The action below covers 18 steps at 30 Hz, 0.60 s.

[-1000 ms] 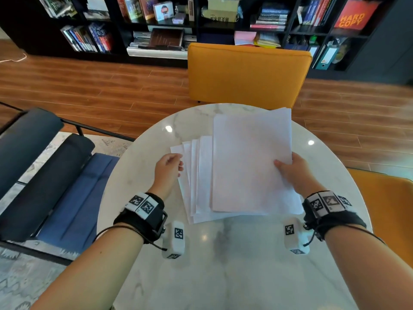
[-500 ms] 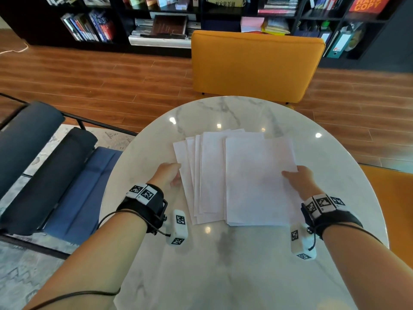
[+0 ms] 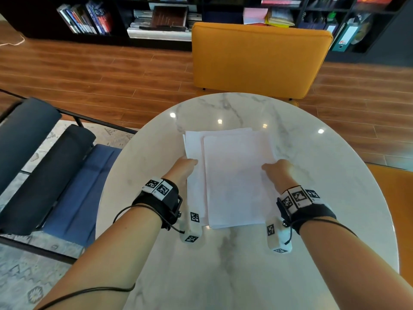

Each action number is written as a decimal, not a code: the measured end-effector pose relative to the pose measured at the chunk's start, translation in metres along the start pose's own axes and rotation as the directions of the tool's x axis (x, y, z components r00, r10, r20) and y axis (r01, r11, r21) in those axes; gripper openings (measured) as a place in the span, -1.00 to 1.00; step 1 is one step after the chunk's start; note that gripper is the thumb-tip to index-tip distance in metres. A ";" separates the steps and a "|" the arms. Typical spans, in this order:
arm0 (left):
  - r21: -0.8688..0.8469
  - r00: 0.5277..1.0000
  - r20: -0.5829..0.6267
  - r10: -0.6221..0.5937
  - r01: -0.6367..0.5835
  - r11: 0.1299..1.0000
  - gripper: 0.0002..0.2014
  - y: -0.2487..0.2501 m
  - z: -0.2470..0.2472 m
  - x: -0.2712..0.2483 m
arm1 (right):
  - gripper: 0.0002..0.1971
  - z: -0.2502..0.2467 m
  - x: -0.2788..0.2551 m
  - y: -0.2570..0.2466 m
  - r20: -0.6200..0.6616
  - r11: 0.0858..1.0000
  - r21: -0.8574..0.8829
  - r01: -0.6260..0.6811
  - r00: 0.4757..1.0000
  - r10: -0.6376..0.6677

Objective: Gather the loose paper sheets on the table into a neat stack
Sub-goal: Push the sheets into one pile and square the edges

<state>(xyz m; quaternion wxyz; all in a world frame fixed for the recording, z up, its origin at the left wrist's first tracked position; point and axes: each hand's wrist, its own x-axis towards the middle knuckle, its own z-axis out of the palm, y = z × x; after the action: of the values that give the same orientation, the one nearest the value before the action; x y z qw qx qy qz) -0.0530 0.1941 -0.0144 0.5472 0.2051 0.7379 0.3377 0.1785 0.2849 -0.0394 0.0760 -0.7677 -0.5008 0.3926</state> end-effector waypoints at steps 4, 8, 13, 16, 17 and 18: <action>0.029 0.999 0.023 0.025 -0.025 0.999 -0.49 -0.009 0.003 0.012 | -0.73 0.010 -0.008 -0.012 0.056 0.997 0.077 0.003 0.998 -0.007; -0.004 0.998 0.012 0.056 -0.056 0.998 -0.44 -0.006 0.009 0.002 | -0.71 0.016 -0.013 -0.013 0.109 0.994 0.104 0.030 0.993 -0.041; -0.002 0.986 -0.065 0.152 -0.153 0.988 -0.47 -0.013 0.013 0.000 | -0.59 0.021 -0.018 -0.009 0.109 0.996 -0.012 0.089 0.990 -0.087; -0.034 0.971 -0.110 0.214 -0.219 0.975 -0.47 -0.020 0.016 -0.005 | -0.46 0.015 -0.017 -0.001 0.105 0.989 0.124 0.080 0.990 -0.093; -0.035 0.964 -0.121 0.238 -0.243 0.969 -0.47 -0.022 0.018 -0.009 | -0.41 0.012 -0.017 0.002 0.105 0.979 0.190 0.069 0.990 -0.090; -0.048 0.957 -0.127 0.261 -0.269 0.962 -0.48 -0.023 0.020 -0.013 | -0.36 0.010 -0.016 0.007 0.113 0.967 0.248 0.053 0.990 -0.083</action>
<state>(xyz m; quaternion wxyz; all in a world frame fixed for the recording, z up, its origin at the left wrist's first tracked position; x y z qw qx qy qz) -0.0285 0.1747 -0.0261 0.4582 0.2638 0.7238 0.4434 0.1738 0.2656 -0.0414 0.1526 -0.7094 -0.4783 0.4946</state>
